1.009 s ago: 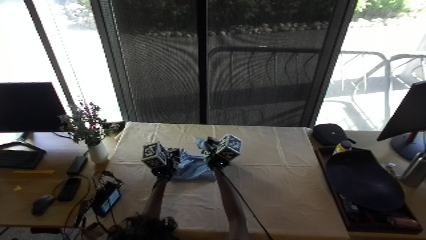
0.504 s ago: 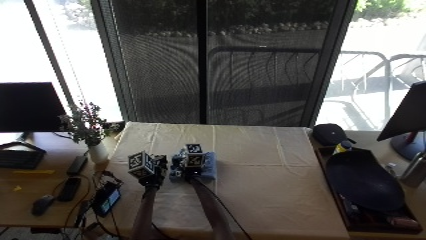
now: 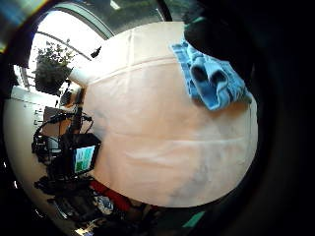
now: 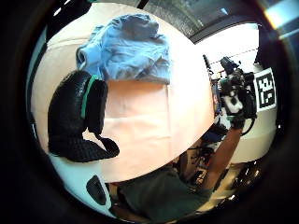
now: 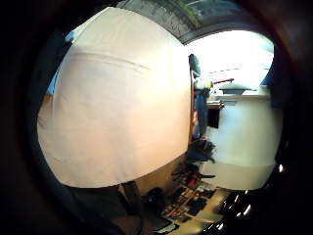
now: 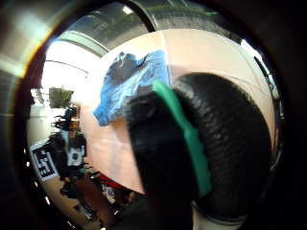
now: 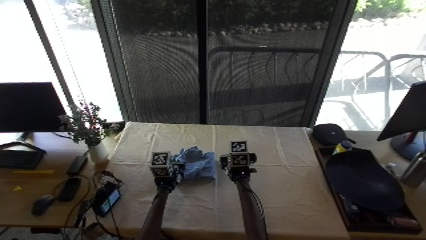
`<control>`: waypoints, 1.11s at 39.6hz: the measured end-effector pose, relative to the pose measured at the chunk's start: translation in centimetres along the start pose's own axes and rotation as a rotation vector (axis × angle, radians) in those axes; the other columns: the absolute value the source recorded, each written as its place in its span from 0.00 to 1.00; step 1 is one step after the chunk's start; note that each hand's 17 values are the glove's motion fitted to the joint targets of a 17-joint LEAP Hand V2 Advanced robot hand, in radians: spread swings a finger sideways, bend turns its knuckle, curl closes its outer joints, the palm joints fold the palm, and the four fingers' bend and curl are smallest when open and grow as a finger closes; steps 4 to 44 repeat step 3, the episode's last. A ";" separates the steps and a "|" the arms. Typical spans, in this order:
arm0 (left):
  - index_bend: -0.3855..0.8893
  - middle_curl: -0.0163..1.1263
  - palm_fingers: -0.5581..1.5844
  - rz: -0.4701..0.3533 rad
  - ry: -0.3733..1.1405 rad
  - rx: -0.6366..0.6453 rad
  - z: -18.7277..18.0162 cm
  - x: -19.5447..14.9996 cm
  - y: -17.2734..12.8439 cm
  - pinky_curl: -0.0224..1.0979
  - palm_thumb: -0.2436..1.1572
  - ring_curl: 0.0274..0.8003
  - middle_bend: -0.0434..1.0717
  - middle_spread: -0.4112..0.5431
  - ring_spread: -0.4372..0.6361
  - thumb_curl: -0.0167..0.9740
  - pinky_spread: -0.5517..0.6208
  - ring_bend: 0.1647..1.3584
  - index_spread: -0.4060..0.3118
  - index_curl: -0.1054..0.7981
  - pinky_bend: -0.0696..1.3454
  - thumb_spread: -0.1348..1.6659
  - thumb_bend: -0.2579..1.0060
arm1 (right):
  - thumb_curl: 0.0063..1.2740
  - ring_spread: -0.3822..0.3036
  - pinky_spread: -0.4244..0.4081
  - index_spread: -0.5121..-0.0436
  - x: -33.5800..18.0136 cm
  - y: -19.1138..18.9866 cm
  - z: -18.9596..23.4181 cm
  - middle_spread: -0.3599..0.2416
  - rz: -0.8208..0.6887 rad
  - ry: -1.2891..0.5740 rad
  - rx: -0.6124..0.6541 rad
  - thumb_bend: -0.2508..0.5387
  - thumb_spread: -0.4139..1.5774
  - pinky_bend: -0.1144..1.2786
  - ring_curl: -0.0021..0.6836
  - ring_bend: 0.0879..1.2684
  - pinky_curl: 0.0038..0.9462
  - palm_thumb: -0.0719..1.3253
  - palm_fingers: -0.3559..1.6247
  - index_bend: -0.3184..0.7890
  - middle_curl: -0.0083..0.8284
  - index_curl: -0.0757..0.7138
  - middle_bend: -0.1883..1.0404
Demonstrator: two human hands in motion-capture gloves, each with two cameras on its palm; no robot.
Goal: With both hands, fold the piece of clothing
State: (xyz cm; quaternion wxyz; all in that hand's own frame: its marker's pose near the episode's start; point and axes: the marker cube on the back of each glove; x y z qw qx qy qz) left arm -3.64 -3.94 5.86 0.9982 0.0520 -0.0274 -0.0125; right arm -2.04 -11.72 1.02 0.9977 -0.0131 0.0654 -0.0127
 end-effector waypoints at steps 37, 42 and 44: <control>0.41 0.36 0.48 -0.001 0.025 -0.009 0.1 0.8 0.4 0.32 0.51 0.37 0.20 0.32 0.53 0.29 0.66 0.19 0.37 0.51 0.36 0.87 0.21 | 0.25 0.58 0.70 0.33 1.6 0.9 0.7 0.45 0.014 -0.037 -0.034 0.29 0.87 0.47 0.39 0.06 0.36 0.31 0.26 0.48 0.49 0.49 0.30; 0.41 0.36 0.48 -0.001 0.025 -0.009 0.1 0.8 0.4 0.32 0.51 0.37 0.20 0.32 0.53 0.29 0.66 0.19 0.37 0.51 0.36 0.87 0.21 | 0.25 0.58 0.70 0.33 1.6 0.9 0.7 0.45 0.014 -0.037 -0.034 0.29 0.87 0.47 0.39 0.06 0.36 0.31 0.26 0.48 0.49 0.49 0.30; 0.41 0.36 0.48 -0.001 0.025 -0.009 0.1 0.8 0.4 0.32 0.51 0.37 0.20 0.32 0.53 0.29 0.66 0.19 0.37 0.51 0.36 0.87 0.21 | 0.25 0.58 0.70 0.33 1.6 0.9 0.7 0.45 0.014 -0.037 -0.034 0.29 0.87 0.47 0.39 0.06 0.36 0.31 0.26 0.48 0.49 0.49 0.30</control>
